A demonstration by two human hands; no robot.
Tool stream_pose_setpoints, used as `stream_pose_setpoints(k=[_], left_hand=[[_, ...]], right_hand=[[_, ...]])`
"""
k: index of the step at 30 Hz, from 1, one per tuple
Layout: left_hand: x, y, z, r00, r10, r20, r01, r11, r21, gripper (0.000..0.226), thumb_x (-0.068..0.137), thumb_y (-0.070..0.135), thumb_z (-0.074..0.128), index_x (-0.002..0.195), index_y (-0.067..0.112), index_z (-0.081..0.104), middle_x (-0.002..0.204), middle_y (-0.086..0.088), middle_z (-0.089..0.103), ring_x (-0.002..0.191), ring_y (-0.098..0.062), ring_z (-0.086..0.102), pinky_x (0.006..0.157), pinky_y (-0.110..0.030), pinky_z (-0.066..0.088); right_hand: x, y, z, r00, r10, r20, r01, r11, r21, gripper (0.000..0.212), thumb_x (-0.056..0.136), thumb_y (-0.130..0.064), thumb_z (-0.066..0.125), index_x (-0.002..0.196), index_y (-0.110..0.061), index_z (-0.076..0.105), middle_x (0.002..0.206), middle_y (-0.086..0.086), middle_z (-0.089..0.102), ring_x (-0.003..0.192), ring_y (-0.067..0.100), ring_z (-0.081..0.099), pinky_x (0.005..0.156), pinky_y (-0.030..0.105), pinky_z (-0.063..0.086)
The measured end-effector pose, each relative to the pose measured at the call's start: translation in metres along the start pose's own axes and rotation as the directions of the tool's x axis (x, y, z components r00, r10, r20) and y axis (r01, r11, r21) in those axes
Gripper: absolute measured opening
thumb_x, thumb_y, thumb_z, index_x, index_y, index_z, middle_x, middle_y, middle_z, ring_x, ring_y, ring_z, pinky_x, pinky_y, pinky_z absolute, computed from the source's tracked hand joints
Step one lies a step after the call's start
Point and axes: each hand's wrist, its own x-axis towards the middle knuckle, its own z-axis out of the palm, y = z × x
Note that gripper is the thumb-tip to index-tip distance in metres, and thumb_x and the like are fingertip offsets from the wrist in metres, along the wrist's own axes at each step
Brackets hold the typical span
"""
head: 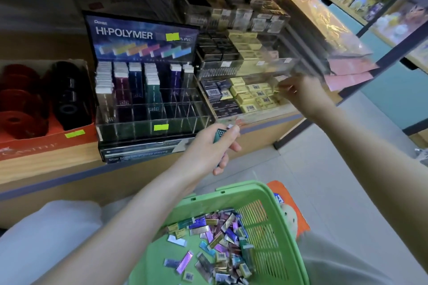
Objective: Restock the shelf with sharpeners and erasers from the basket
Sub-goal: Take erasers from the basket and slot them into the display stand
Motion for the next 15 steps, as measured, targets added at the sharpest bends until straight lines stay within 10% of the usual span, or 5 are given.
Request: stream_pose_setpoints(k=[15], left_hand=[[0.019, -0.007, 0.015, 0.998, -0.039, 0.045, 0.038, 0.999, 0.037, 0.027, 0.099, 0.032, 0.044, 0.113, 0.011, 0.054, 0.080, 0.003, 0.060, 0.039, -0.001, 0.038, 0.039, -0.015, 0.032]], right_hand=[[0.020, 0.009, 0.007, 0.967, -0.067, 0.246, 0.150, 0.930, -0.335, 0.038, 0.088, -0.002, 0.057, 0.123, -0.015, 0.058, 0.116, 0.012, 0.061, 0.096, 0.035, 0.060, 0.079, 0.044, 0.051]])
